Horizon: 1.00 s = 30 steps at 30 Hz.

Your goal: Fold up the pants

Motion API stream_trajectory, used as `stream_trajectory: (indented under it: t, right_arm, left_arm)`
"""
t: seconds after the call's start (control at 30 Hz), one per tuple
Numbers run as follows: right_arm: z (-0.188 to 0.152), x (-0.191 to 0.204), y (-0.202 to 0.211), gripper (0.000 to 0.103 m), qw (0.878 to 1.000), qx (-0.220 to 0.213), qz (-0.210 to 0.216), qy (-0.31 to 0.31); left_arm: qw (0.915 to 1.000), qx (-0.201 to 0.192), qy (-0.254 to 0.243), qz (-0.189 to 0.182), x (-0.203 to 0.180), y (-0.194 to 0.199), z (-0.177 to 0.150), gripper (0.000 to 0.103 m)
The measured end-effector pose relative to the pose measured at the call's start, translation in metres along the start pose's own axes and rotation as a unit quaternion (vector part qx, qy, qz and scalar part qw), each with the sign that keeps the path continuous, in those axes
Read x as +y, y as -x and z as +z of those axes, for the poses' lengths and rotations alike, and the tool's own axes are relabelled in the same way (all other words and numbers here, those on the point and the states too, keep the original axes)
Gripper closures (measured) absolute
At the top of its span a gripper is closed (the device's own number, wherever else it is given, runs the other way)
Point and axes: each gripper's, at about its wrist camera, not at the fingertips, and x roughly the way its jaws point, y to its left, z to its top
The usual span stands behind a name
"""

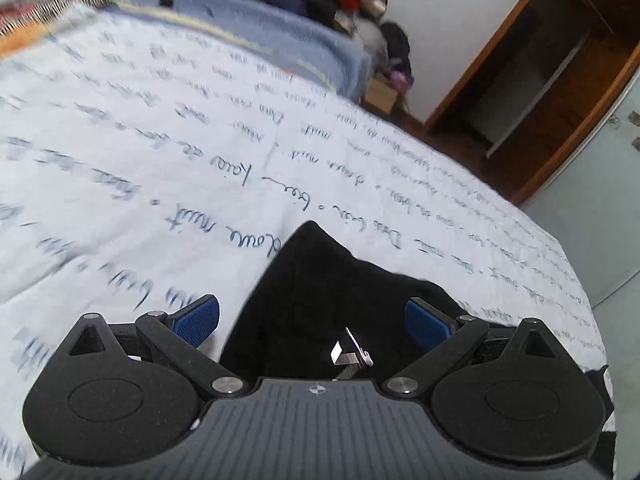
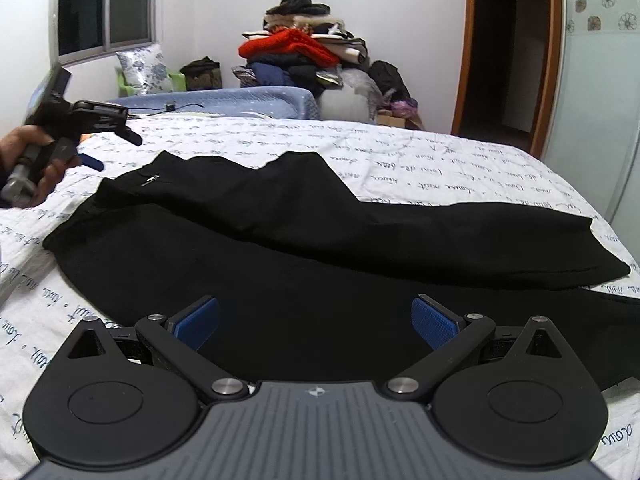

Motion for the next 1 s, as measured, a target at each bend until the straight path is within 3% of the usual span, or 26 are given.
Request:
stream_trajectory:
  t: [0.17, 0.27, 0.4, 0.43, 0.5, 0.53, 0.6, 0.67, 0.7, 0.77, 0.83, 0.9, 1.0]
  right_arm:
    - [0.003, -0.003, -0.009, 0.0, 1.0, 0.009, -0.005, -0.002]
    - [0.008, -0.004, -0.012, 0.0, 1.0, 0.007, 0.008, 0.004]
    - [0.024, -0.006, -0.023, 0.0, 0.999, 0.003, 0.028, 0.032]
    - [0.03, -0.006, -0.028, 0.0, 0.999, 0.001, 0.026, 0.042]
    - [0.038, -0.007, -0.035, 0.0, 0.998, -0.003, 0.024, 0.054]
    - [0.043, -0.008, -0.038, 0.0, 0.998, -0.003, 0.025, 0.06]
    - [0.052, -0.008, -0.043, 0.0, 0.997, -0.006, 0.034, 0.072]
    - [0.062, -0.011, -0.046, 0.0, 0.994, -0.019, 0.052, 0.09]
    - [0.066, -0.014, -0.046, 0.0, 0.992, -0.032, 0.066, 0.103]
    - [0.071, -0.029, -0.045, 0.0, 0.98, -0.085, 0.107, 0.143]
    - [0.077, -0.045, -0.05, 0.0, 0.968, -0.117, 0.136, 0.178]
    - [0.093, -0.064, -0.072, 0.0, 0.963, -0.08, 0.161, 0.203]
    - [0.117, -0.084, -0.115, 0.0, 0.965, 0.013, 0.166, 0.202]
  left_arm:
    - [0.9988, 0.035, -0.029, 0.017, 0.003, -0.049, 0.012, 0.003]
    - [0.9957, 0.04, -0.081, 0.02, -0.012, -0.065, 0.016, 0.004]
    - [0.9848, 0.064, -0.156, 0.042, -0.032, -0.082, 0.019, 0.01]
    - [0.9816, 0.065, -0.173, 0.047, -0.037, -0.084, 0.02, 0.015]
    - [0.9752, 0.063, -0.205, 0.054, -0.042, -0.086, 0.02, 0.042]
    - [0.9717, 0.06, -0.222, 0.053, -0.046, -0.086, 0.02, 0.047]
    - [0.964, 0.054, -0.255, 0.053, -0.054, -0.082, 0.019, 0.076]
    - [0.9543, 0.031, -0.293, 0.05, -0.064, -0.071, 0.013, 0.085]
    - [0.945, 0.007, -0.323, 0.054, -0.07, -0.061, 0.006, 0.086]
    - [0.9273, -0.039, -0.368, 0.055, -0.08, -0.039, -0.004, 0.086]
    - [0.9178, -0.089, -0.385, 0.036, -0.084, -0.009, -0.01, 0.086]
    - [0.9159, -0.128, -0.38, 0.013, -0.086, 0.02, -0.01, 0.086]
    - [0.9131, -0.187, -0.362, -0.02, -0.085, 0.062, -0.016, 0.087]
